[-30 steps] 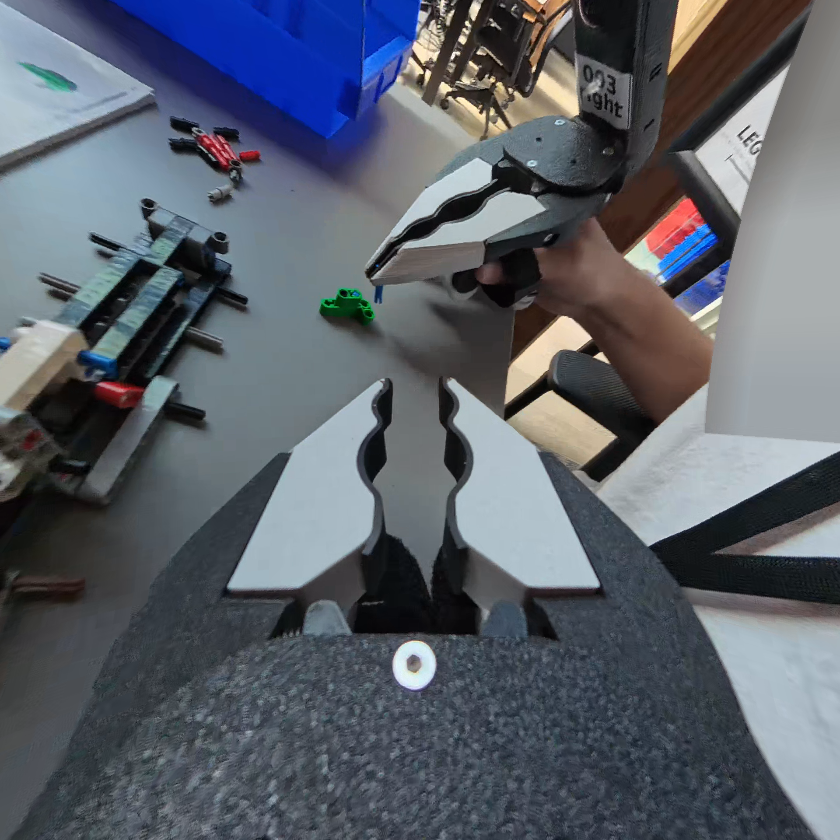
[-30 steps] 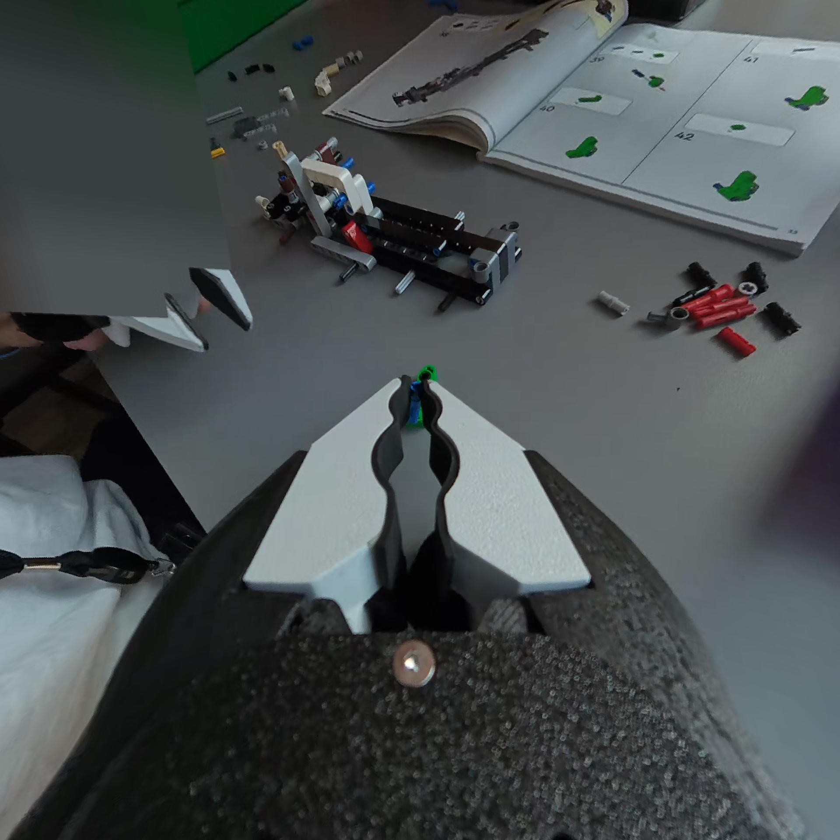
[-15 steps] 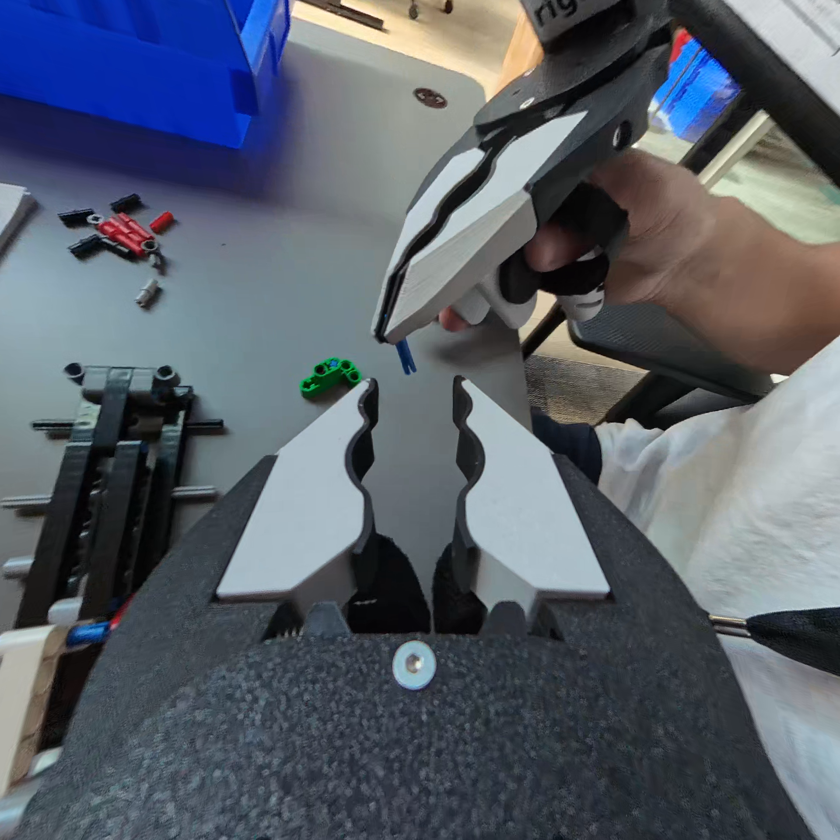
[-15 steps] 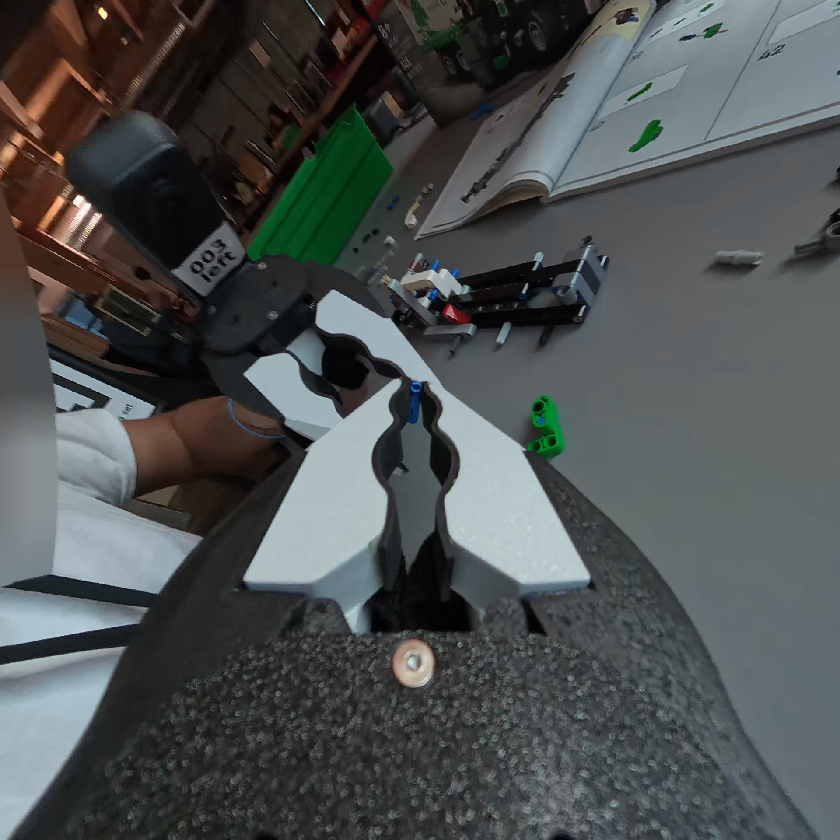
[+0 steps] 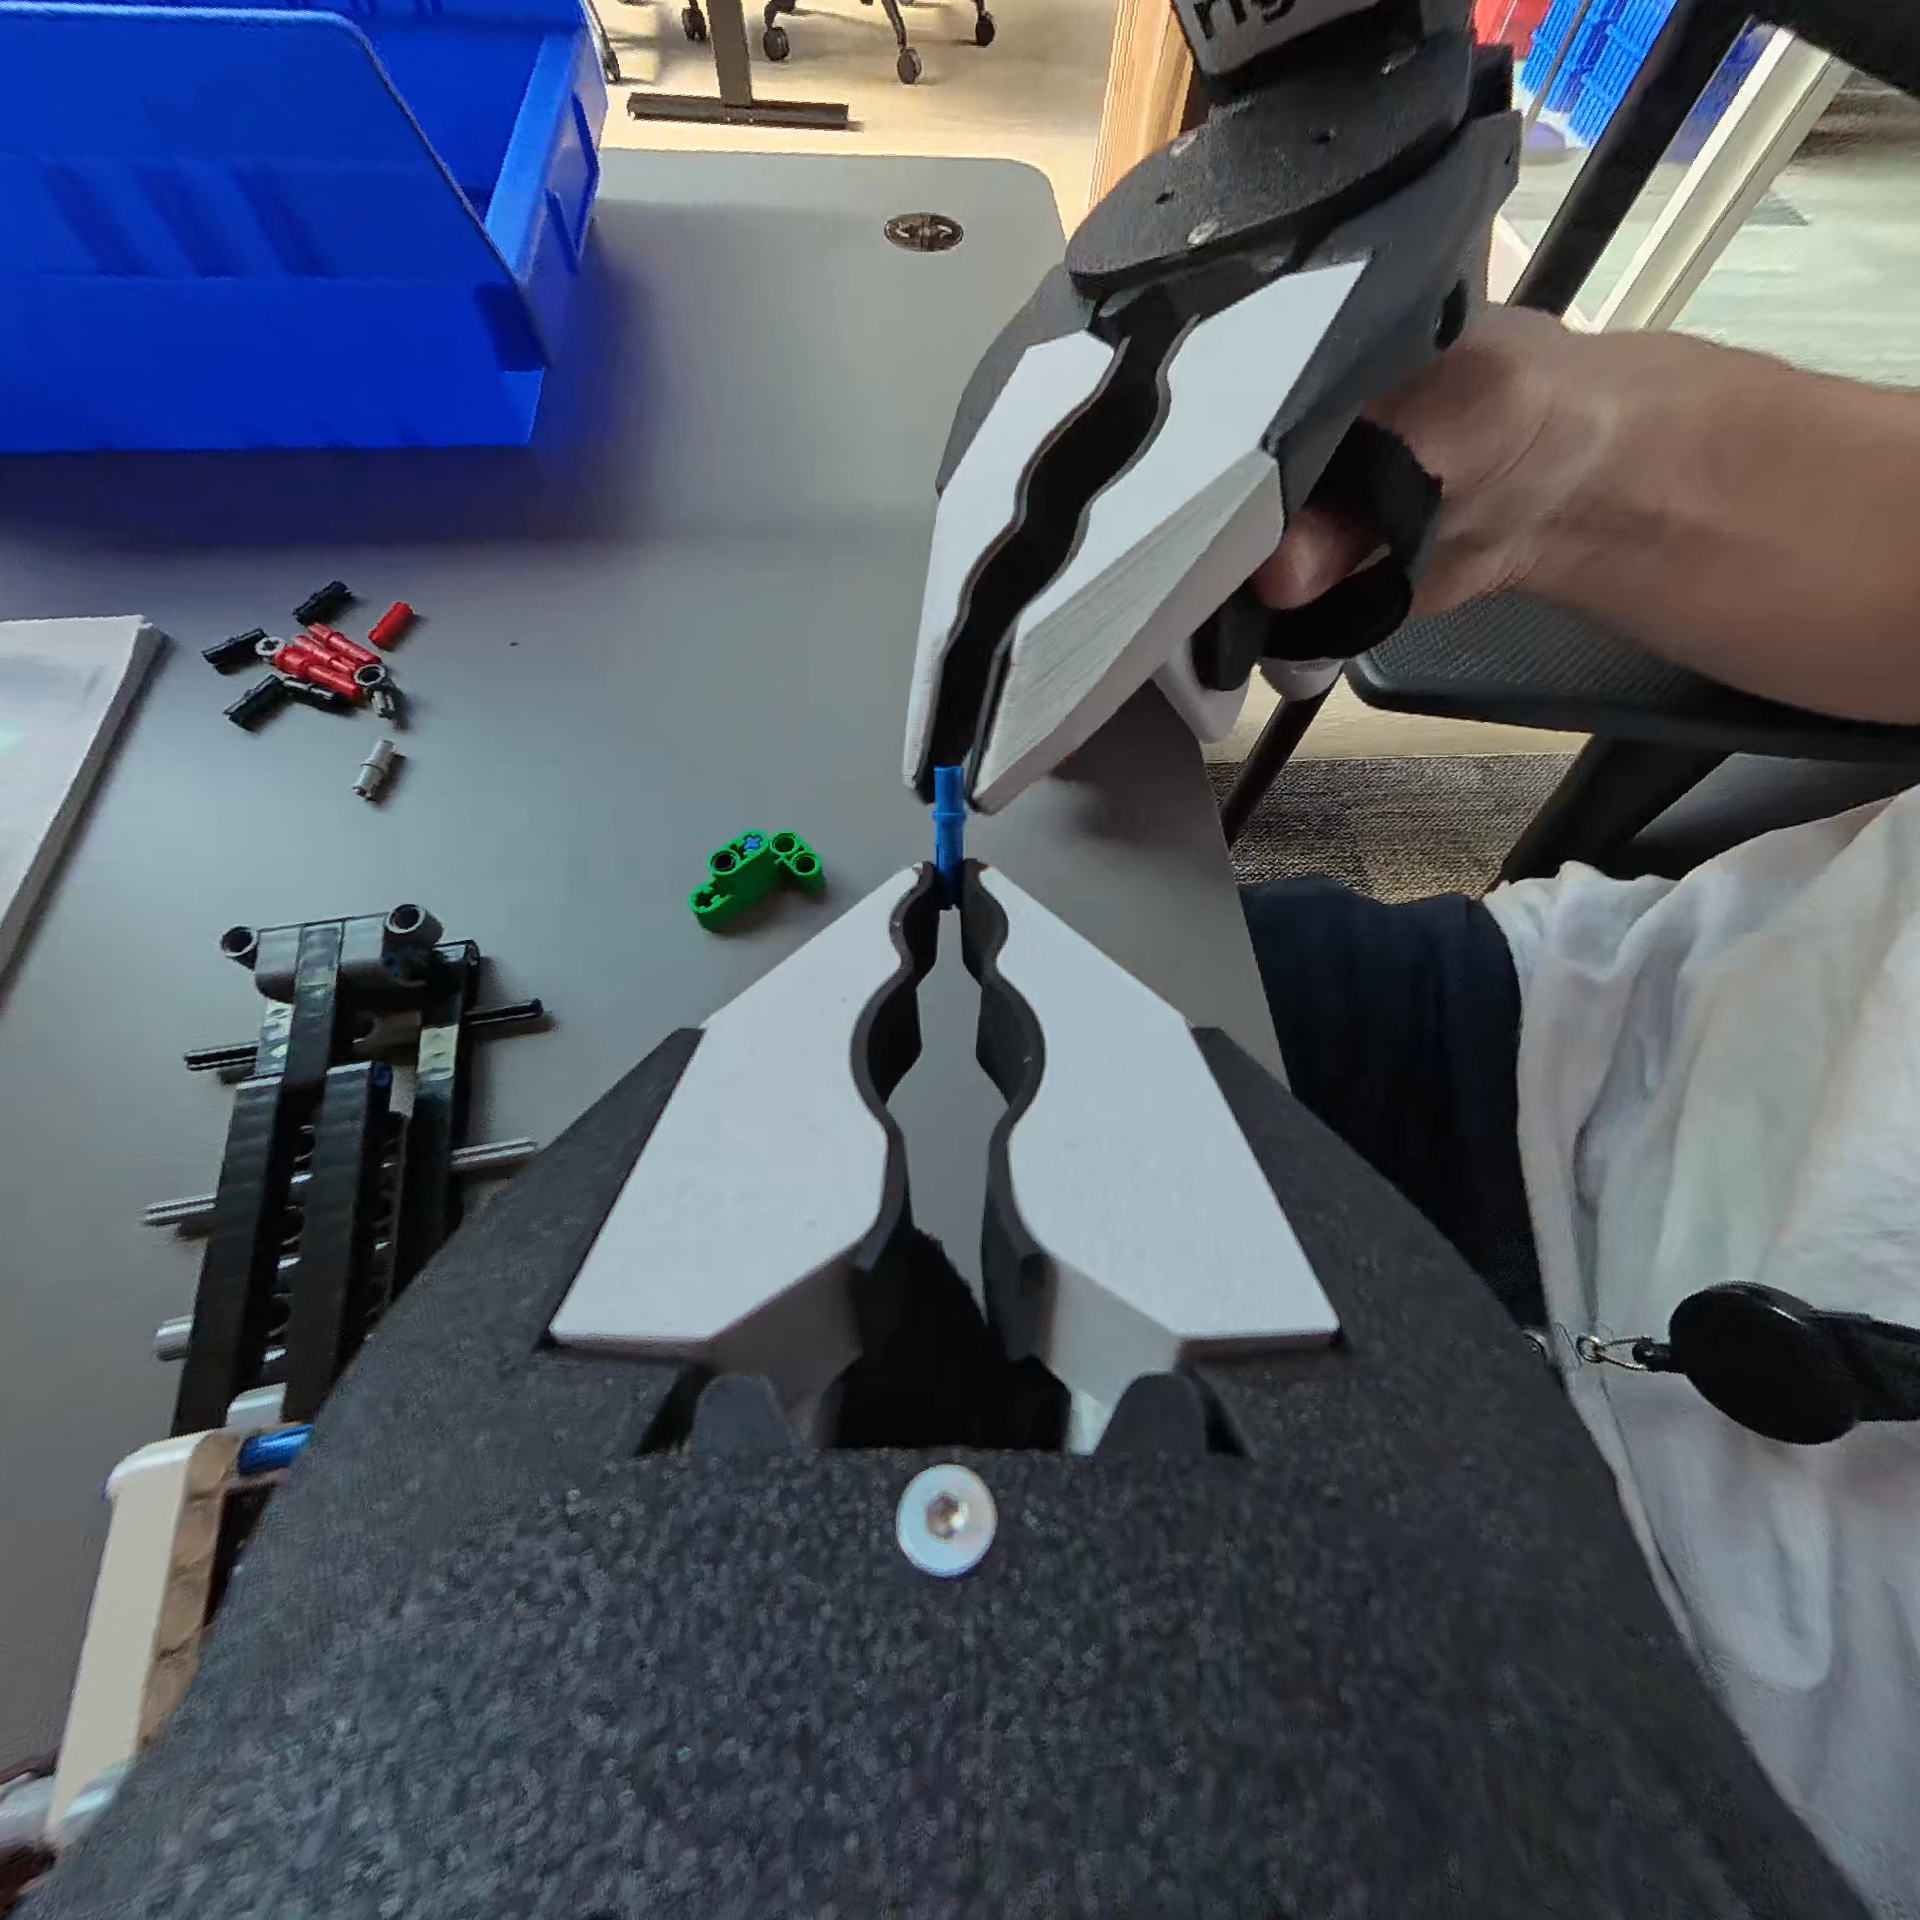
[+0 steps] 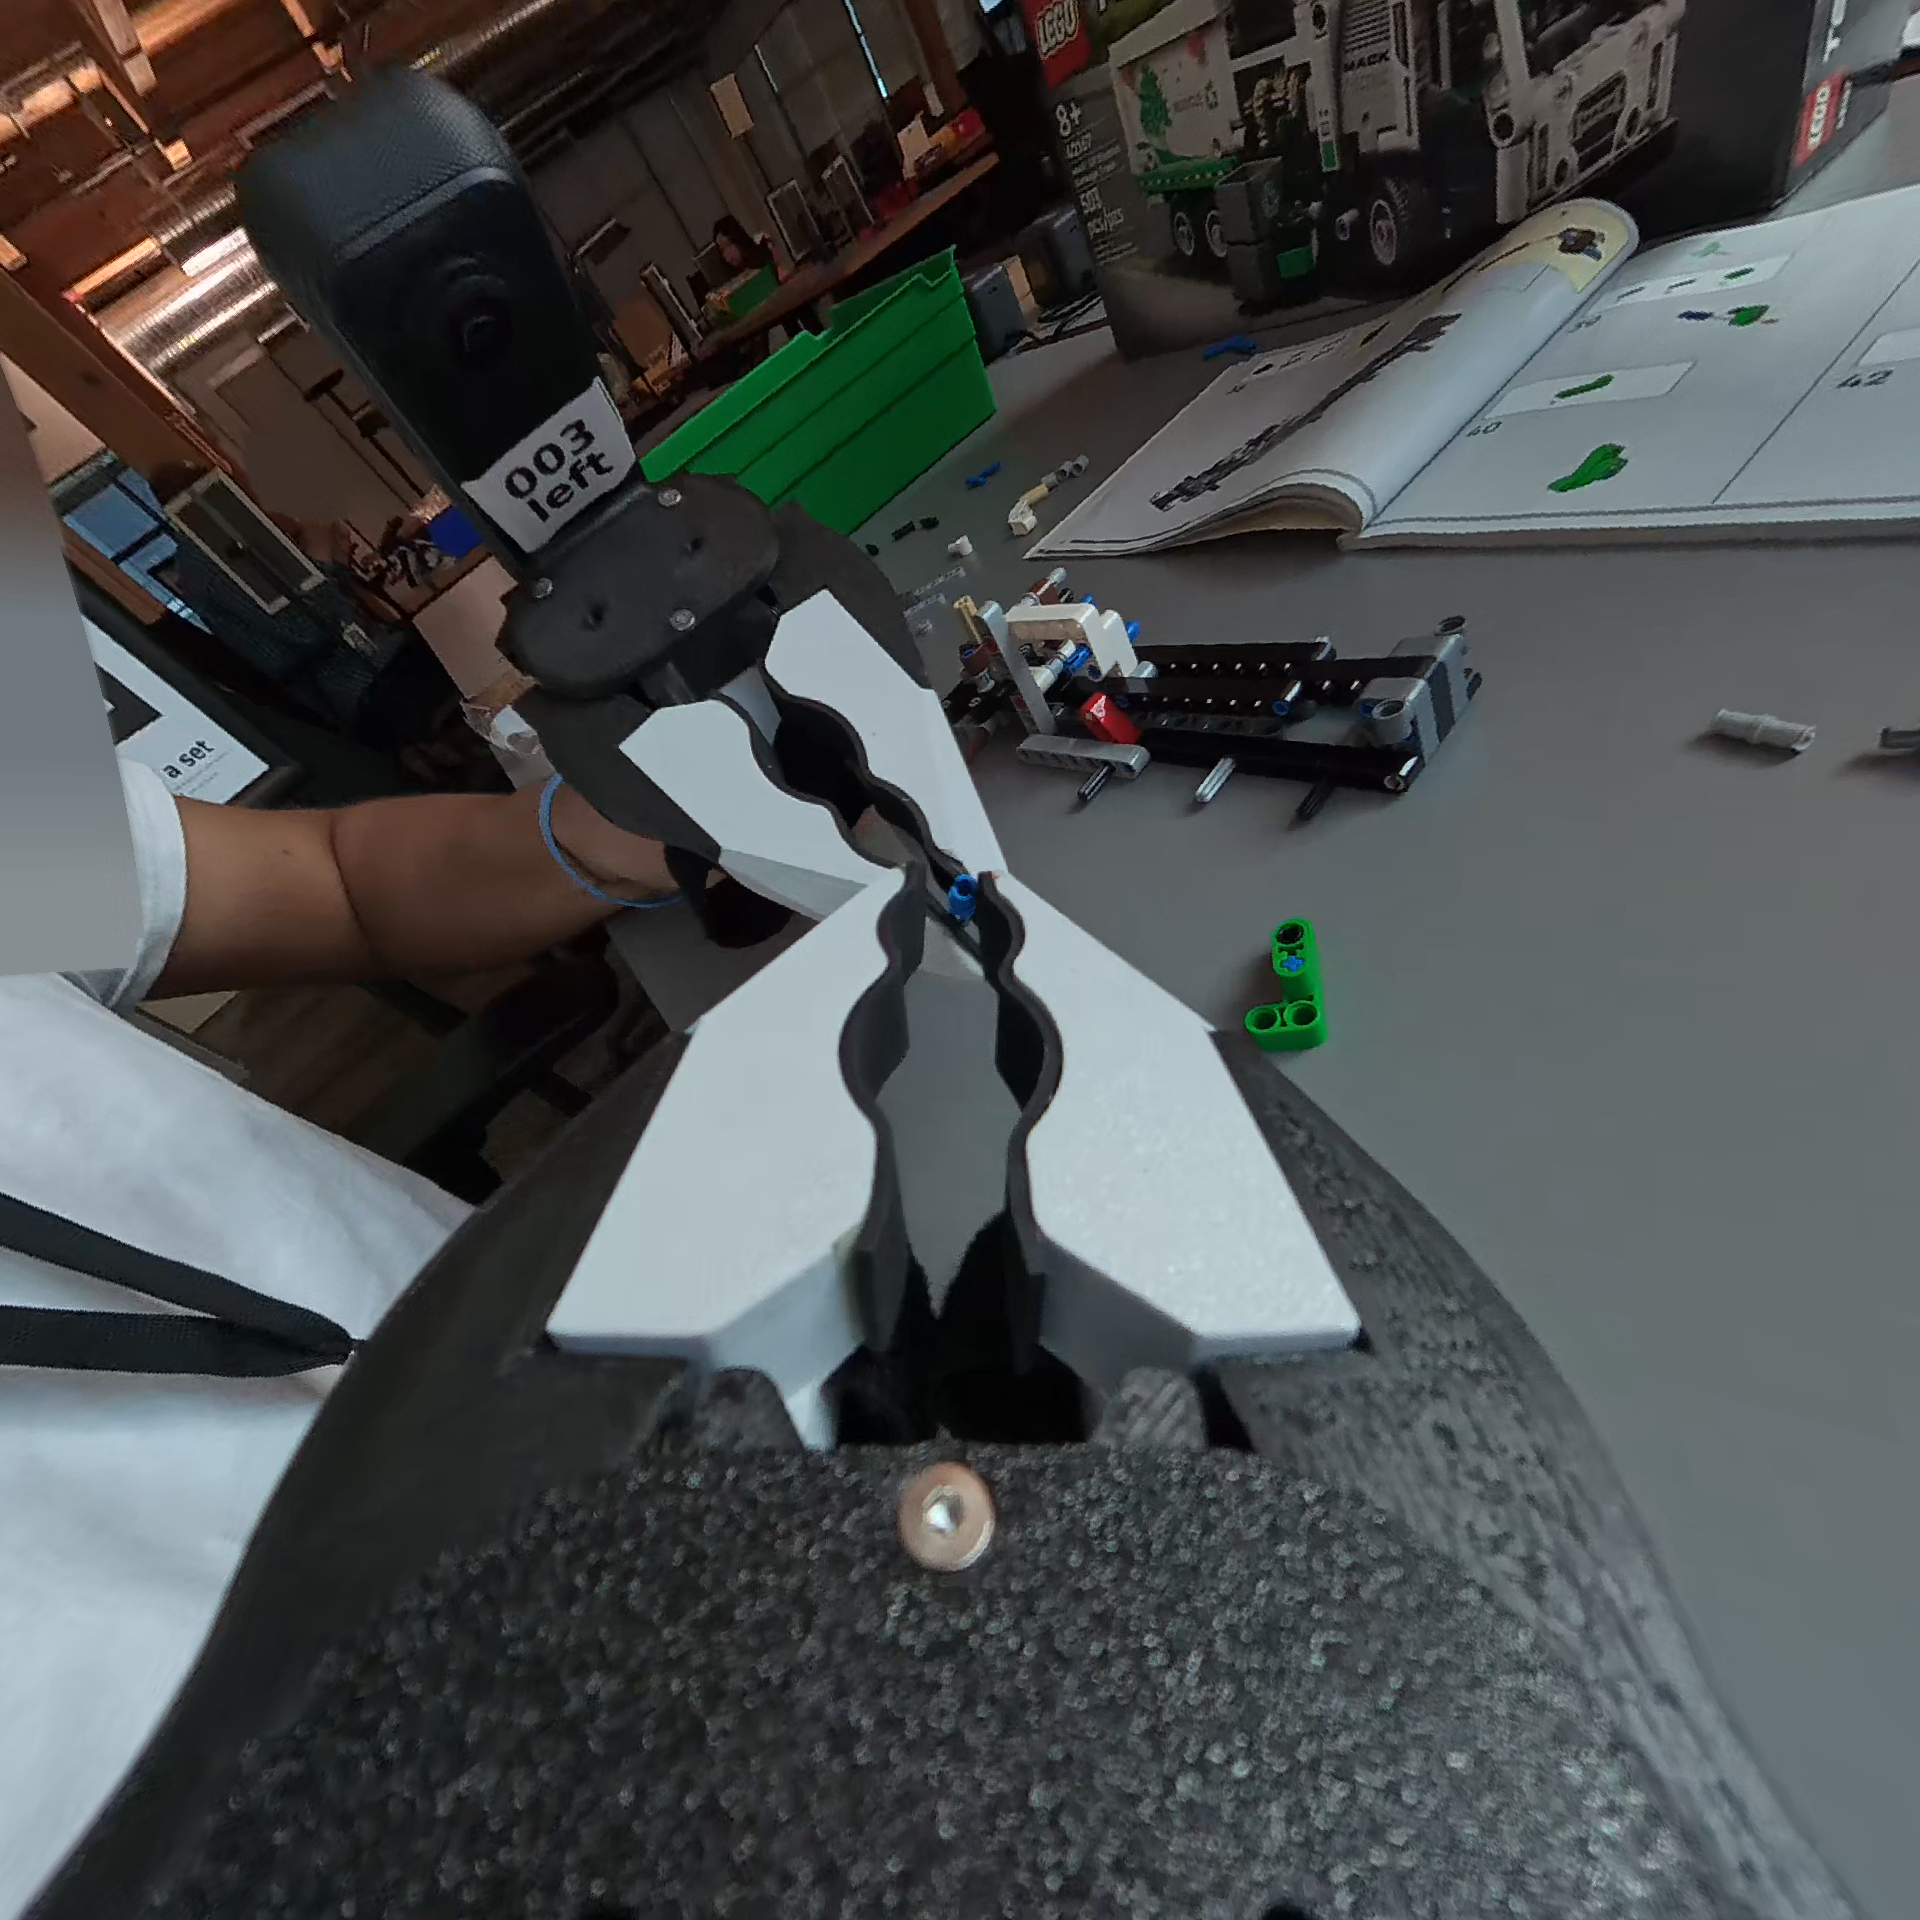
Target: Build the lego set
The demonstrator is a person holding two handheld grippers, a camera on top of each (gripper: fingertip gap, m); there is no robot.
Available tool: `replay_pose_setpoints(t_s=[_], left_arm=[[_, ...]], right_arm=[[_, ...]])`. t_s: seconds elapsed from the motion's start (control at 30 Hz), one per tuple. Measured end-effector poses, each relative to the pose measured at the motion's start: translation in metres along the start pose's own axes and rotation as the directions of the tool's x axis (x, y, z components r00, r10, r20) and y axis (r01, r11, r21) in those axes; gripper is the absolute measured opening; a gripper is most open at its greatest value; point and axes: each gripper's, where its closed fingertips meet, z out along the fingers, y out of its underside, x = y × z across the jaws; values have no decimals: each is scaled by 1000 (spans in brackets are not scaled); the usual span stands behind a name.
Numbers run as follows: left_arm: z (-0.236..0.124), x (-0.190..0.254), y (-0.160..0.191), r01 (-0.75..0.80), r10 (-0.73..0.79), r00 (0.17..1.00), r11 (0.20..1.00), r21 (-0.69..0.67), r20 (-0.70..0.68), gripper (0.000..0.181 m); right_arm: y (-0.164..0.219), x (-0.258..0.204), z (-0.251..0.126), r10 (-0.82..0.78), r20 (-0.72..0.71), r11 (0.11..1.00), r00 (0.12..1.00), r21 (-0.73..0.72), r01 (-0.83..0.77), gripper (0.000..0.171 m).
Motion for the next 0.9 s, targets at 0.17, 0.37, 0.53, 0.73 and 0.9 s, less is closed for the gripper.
replay_pose_setpoints(t_s=[0.17, 0.37, 0.53, 0.73, 0.9], left_arm=[[-1, 0, 0, 6, -6, 1000, 1000, 18, -13, 2], [4, 3, 3, -10, 10, 1000, 1000, -1, -17, 2], [4, 2, 3, -7, 7, 1000, 1000, 7, -12, 2], [6, 3, 3, -7, 8, 1000, 1000, 6, -14, 2], [5, 3, 0, -15, 15, 1000, 1000, 19, 3, 2]], right_arm=[[3, -2, 0, 12, 20, 1000, 1000, -24, -12, 9], [5, 1, 1, -10, -3, 999, 1000, -39, 10, 4], [5, 0, 1, -3, 12, 999, 1000, -35, 4, 9], [7, 3, 1, -24, -14, 998, 1000, -55, 23, 4], [6, 2, 0, -4, -7, 999, 1000, -48, 4, 5]])
